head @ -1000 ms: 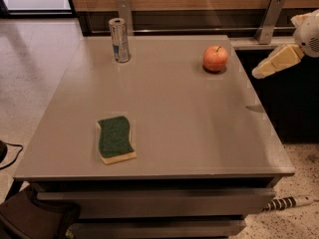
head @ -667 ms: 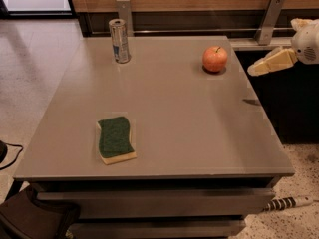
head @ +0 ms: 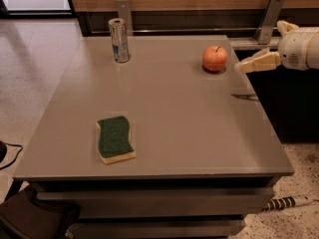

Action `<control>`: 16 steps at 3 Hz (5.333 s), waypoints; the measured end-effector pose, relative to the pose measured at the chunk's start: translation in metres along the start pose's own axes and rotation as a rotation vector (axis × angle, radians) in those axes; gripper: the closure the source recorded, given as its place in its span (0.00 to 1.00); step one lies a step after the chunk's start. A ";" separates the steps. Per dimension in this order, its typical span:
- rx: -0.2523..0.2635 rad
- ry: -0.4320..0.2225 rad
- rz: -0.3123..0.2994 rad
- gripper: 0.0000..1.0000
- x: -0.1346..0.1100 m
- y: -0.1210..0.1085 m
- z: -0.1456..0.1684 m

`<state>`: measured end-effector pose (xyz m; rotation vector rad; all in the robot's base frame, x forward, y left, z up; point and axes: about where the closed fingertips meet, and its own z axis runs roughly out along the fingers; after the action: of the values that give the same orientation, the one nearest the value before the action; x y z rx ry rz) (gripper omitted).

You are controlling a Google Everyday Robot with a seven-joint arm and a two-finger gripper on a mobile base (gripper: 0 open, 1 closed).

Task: Move apple near sponge

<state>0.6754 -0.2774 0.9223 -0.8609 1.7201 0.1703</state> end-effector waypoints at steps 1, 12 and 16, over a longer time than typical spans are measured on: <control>-0.042 -0.012 0.027 0.00 0.004 0.005 0.016; -0.362 -0.240 0.197 1.00 -0.036 0.064 0.061; -0.590 -0.255 0.152 1.00 -0.062 0.269 0.006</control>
Offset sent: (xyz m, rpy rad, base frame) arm 0.0460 0.0399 -0.0606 0.2145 0.1229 0.1283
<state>0.5186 -0.0522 0.8913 -1.0745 1.5073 0.8856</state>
